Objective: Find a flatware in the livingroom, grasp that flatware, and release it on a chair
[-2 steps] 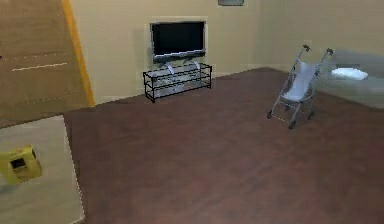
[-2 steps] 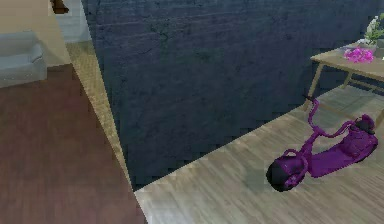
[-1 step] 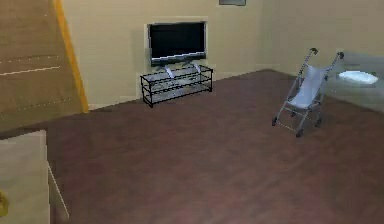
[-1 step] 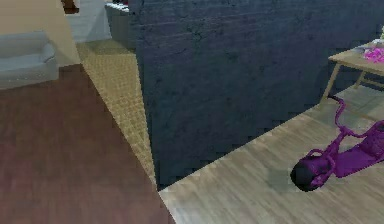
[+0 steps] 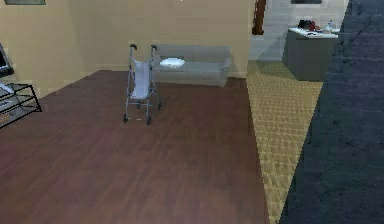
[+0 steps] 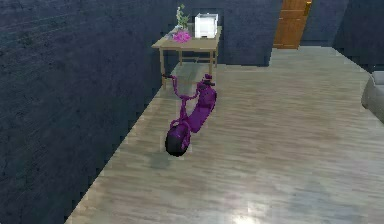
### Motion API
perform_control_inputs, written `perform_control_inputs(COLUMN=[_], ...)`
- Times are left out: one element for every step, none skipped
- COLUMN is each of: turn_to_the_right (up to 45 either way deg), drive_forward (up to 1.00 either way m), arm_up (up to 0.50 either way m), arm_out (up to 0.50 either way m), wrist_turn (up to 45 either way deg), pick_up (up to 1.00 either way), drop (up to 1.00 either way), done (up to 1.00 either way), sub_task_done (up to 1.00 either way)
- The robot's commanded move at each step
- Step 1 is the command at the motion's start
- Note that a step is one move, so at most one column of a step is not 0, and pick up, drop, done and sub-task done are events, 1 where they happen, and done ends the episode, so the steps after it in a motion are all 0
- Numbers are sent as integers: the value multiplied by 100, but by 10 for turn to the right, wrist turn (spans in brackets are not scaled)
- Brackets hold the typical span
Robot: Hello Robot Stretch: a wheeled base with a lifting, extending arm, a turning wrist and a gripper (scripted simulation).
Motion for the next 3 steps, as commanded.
perform_control_inputs(turn_to_the_right=[0,-60,-30], drive_forward=[5,0,0], arm_up=[0,0,0], arm_out=[0,0,0], wrist_turn=[0,0,0], pick_up=[0,0,0], drop=[0,0,0], done=[0,0,0], sub_task_done=[0,0,0])
